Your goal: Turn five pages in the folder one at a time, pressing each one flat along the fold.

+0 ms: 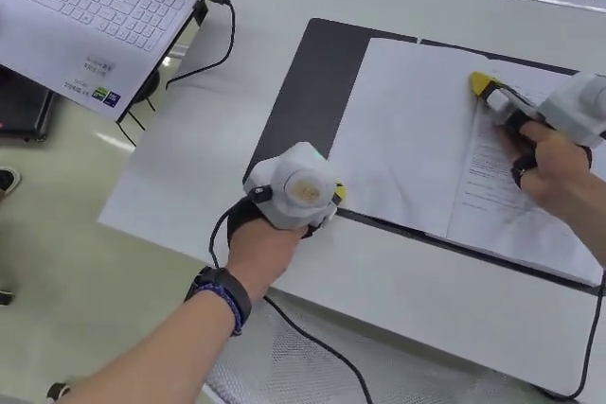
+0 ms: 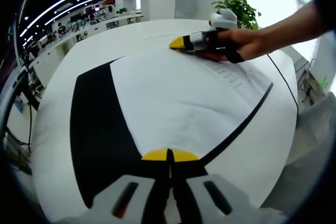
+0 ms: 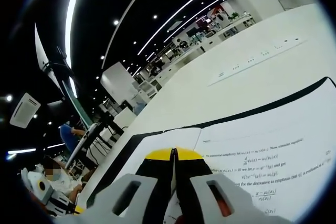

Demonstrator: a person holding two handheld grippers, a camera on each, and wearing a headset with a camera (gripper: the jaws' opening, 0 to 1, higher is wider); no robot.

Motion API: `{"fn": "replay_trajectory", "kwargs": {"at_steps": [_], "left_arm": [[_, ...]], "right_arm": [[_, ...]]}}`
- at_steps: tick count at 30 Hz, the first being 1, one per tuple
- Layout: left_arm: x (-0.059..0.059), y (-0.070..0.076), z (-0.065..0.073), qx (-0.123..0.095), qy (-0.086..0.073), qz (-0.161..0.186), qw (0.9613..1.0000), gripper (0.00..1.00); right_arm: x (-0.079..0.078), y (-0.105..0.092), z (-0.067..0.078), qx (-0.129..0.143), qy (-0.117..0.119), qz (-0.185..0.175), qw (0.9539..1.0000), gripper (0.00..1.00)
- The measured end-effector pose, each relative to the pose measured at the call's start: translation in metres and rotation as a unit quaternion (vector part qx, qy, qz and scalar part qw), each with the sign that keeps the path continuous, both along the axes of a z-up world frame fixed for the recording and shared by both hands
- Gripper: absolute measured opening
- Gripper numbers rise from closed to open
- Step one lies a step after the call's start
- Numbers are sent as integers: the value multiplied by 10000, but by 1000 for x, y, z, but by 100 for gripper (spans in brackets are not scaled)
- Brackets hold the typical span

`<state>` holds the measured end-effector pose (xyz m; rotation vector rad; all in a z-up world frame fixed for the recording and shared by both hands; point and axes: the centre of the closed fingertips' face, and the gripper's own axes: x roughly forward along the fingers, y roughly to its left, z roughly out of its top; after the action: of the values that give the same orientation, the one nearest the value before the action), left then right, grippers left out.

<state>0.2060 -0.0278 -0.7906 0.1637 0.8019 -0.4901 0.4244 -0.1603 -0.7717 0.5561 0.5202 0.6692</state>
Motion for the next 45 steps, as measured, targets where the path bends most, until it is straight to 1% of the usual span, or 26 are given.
{"fn": "replay_trajectory", "kwargs": {"at_steps": [2,4,5,8,9,13,16,18,20,26,29,34,35,37,40,41,42,44,45], "left_arm": [[0,0,0,-9,16,-24,10000,0],[0,0,0,-16,20,-24,10000,0],[0,0,0,-11,15,-23,10000,0],[-1,0,0,-18,10,7,10000,0],[-1,1,0,-27,20,25,10000,0],[-1,1,0,-18,36,-14,10000,0],[-1,1,0,-11,38,-54,10000,0],[-1,1,-1,-10,30,-55,10000,0],[-1,1,0,-20,24,-28,10000,0],[-2,1,0,-27,2,2,10000,0],[-2,1,0,-25,1,-5,10000,0],[-2,1,0,-46,-26,17,10000,0],[-3,1,0,-49,-30,18,10000,0],[-3,1,0,-52,-38,16,10000,0],[-3,2,1,-57,-37,19,10000,0],[-3,2,1,-56,-40,18,10000,0],[-3,2,1,-58,-42,20,10000,0],[-3,2,1,-67,-47,34,10000,0],[-3,2,1,-74,-49,46,9999,0]], "right_arm": [[6,0,-2,-20,-7,-5,10000,0],[17,-2,-6,-34,-10,-46,10000,0],[27,-4,-9,-27,-13,-84,10000,0],[37,-5,-9,78,-8,-188,9998,0],[37,-4,-5,108,-21,-227,9997,0],[40,-4,1,167,-10,-380,9991,0],[39,-3,2,178,14,-396,9991,0],[39,-4,3,280,77,-417,9987,0],[36,-3,5,299,81,-415,9987,0],[27,0,10,212,59,-398,9990,0],[15,4,13,147,56,-255,9996,0],[-7,7,15,122,48,-22,9999,0],[-6,6,11,114,47,7,9999,0],[-9,6,11,111,56,53,9999,0],[-20,7,14,109,67,93,9999,0],[-19,6,9,105,71,115,9999,0],[-21,6,9,95,67,140,9998,0],[-28,5,7,92,67,186,9998,0],[-36,7,9,107,78,209,9997,0]]}}
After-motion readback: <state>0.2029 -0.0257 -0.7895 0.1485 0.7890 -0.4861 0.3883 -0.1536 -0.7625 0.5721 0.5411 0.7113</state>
